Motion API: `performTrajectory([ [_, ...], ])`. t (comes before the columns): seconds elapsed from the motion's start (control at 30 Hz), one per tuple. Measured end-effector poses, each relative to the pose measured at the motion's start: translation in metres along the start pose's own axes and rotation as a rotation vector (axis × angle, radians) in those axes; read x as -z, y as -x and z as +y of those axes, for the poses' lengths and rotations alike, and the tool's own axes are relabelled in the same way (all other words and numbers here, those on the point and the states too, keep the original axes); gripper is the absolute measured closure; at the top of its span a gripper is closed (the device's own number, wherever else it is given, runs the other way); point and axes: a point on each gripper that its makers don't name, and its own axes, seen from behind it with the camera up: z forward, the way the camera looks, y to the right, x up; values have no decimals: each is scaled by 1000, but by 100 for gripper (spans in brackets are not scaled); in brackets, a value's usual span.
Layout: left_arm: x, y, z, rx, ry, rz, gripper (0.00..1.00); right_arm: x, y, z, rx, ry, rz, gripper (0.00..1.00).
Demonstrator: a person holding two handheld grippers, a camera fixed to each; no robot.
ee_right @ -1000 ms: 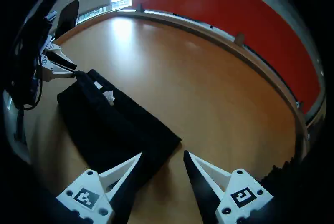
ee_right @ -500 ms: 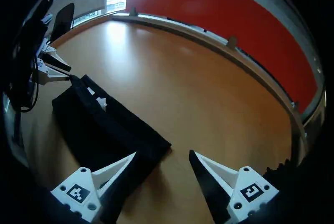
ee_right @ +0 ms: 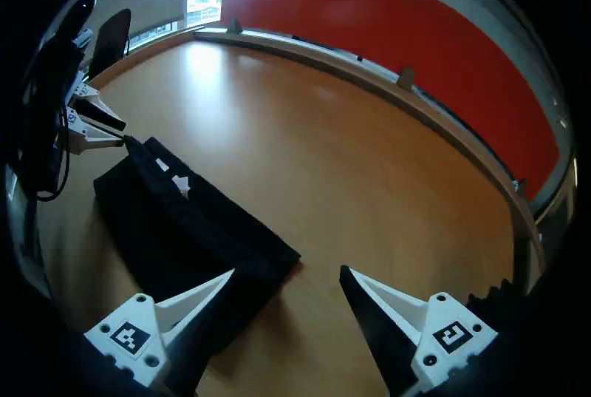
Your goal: Fold towel
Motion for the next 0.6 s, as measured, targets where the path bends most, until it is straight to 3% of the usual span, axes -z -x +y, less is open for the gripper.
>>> performTrajectory([
  [0.6,7,-6,-3,-1,-21,28,59,13,4,-9,-8,-10,20,0],
])
